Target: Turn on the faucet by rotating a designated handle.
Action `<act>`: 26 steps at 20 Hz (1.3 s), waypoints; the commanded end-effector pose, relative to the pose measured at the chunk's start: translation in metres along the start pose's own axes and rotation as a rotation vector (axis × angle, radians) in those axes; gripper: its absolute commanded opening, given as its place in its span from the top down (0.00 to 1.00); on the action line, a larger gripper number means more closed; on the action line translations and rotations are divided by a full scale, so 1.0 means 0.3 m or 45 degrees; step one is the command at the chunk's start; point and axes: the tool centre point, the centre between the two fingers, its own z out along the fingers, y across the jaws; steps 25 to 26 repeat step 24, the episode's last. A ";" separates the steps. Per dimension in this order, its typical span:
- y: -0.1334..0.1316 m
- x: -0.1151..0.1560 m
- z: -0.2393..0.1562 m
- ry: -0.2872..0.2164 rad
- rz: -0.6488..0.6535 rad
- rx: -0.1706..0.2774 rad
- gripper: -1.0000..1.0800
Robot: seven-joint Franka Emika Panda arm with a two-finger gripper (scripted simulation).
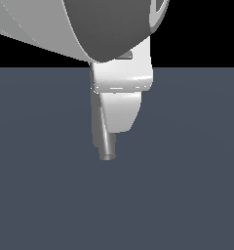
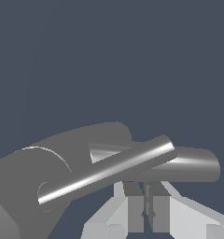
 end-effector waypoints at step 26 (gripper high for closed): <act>-0.133 0.238 0.000 0.021 0.038 -0.007 1.00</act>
